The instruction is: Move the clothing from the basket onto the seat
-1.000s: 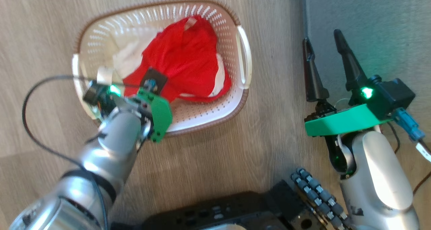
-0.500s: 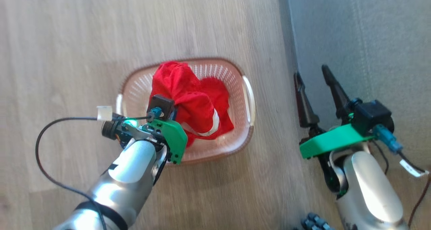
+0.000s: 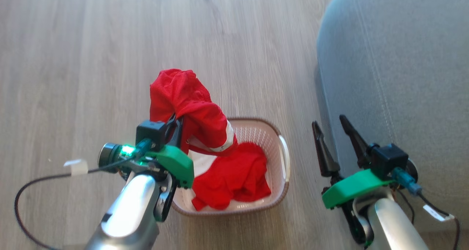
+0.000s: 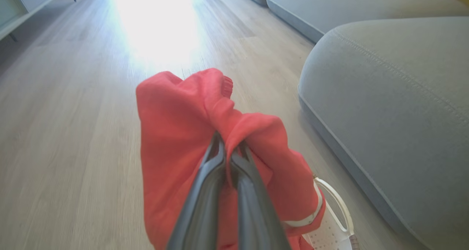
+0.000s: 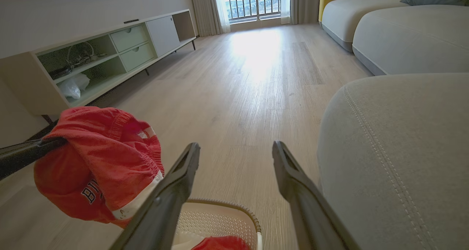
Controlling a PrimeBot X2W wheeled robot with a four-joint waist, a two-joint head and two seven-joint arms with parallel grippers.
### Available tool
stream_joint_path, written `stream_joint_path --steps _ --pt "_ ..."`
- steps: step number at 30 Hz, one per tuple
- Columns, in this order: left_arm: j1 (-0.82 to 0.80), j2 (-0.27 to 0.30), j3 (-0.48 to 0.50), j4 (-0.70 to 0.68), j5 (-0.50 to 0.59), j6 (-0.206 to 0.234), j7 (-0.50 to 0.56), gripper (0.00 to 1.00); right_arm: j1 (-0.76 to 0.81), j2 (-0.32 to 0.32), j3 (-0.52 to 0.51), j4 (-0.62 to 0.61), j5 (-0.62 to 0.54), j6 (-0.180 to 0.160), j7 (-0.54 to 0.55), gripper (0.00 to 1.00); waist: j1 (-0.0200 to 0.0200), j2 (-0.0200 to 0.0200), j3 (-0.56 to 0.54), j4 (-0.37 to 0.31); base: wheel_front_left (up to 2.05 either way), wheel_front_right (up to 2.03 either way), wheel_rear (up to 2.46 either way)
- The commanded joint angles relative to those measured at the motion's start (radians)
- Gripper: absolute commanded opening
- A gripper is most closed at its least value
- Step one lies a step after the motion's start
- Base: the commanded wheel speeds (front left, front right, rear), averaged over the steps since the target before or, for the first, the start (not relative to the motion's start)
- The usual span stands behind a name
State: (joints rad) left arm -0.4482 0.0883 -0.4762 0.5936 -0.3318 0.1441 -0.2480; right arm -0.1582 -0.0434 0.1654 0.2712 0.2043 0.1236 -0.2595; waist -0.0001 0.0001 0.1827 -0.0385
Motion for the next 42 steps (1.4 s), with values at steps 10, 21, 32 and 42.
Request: stream_joint_path --steps 10,21,32,42 --pt "0.097 -0.016 0.187 -0.281 0.1 -0.021 -0.014 0.0 0.059 -0.007 0.045 -0.028 0.007 0.007 -0.002 1.0 0.0001 -0.0001 -0.159 0.026 0.0 0.0 0.0" --pt "0.13 -0.037 0.277 -0.554 0.116 -0.036 -0.014 0.0 0.092 -0.007 0.057 -0.059 0.005 0.007 -0.002 1.0 0.0001 -0.0001 -0.188 0.022 0.0 0.0 0.0" --pt "0.129 -0.038 0.155 -0.663 0.07 -0.04 -0.014 0.0 0.093 -0.007 0.066 -0.071 0.0 0.007 -0.002 1.0 0.0001 -0.0001 -0.184 0.02 0.0 0.0 0.0" --pt "0.144 -0.038 0.11 -0.623 0.047 -0.035 -0.014 0.0 0.087 -0.007 0.074 -0.079 -0.009 0.007 -0.002 1.0 0.0001 -0.0001 -0.182 0.019 0.0 0.0 0.0"
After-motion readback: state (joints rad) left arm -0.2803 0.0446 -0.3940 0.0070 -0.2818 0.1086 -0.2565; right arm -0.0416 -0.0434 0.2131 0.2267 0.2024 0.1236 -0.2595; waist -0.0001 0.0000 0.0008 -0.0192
